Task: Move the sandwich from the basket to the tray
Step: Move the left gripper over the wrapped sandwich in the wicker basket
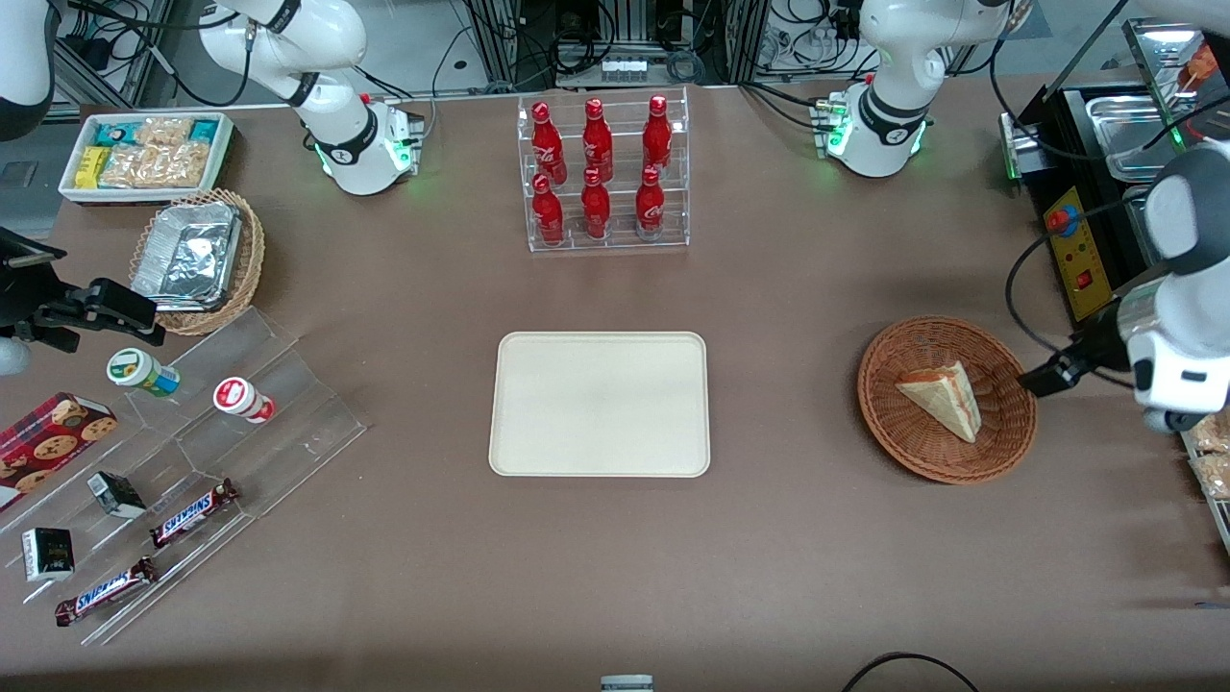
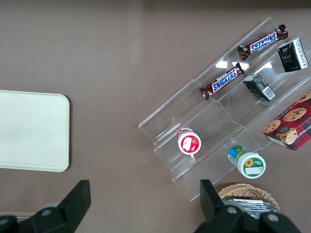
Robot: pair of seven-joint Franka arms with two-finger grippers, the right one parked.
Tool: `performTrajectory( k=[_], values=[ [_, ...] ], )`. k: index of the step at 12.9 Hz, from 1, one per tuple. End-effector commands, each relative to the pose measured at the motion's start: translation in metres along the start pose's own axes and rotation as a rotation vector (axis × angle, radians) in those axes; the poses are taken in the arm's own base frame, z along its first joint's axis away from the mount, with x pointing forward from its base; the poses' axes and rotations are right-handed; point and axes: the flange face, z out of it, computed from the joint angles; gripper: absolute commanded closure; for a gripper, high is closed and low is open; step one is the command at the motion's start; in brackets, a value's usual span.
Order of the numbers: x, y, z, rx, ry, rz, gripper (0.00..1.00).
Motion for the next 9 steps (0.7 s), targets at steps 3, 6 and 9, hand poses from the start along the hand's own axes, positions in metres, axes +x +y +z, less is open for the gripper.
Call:
performTrajectory(
  k=[3, 6, 9],
  values=[
    [-0.01, 0.008, 0.065, -0.019, 0.053, -0.073, 0.0],
    [-0.024, 0.023, 0.109, 0.046, 0.071, -0.085, 0.0],
    [-0.038, 0.02, 0.137, 0.034, 0.081, -0.095, 0.0]
  ],
)
